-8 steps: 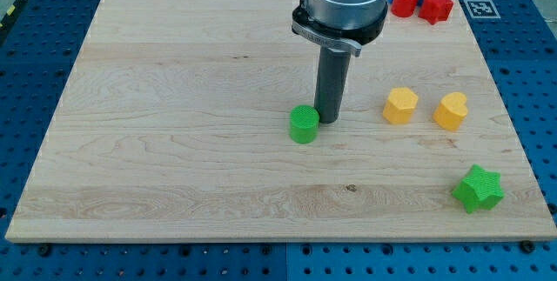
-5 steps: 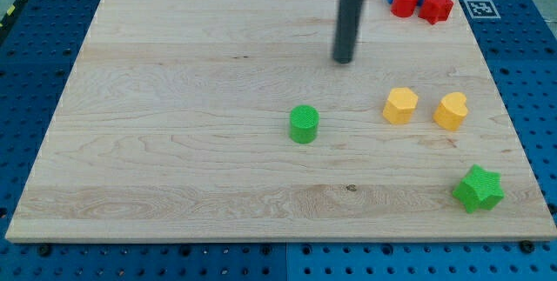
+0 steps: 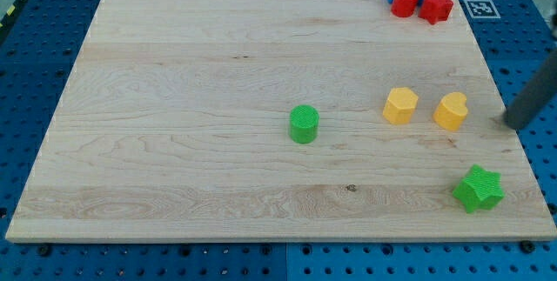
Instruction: Move the yellow hexagon towards the top left of the green circle
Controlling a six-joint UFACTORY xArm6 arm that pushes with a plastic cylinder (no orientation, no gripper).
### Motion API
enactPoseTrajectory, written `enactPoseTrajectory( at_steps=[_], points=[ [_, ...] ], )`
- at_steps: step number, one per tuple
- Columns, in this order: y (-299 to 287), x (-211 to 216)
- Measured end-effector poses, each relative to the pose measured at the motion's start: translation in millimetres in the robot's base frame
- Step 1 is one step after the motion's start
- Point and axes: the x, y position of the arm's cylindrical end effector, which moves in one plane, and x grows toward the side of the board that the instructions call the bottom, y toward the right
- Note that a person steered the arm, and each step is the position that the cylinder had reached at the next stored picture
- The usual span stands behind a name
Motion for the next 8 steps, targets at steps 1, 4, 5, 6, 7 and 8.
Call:
enactPoseTrajectory(
  at_steps=[1, 4, 5, 6, 7, 8],
  points=[
    [-88.2, 0.0],
    [-160.2, -25.2],
    [-168.0, -75.9],
    [-170.5, -78.5],
    [-214.3, -81.8],
    [-242.7, -88.9]
  ],
)
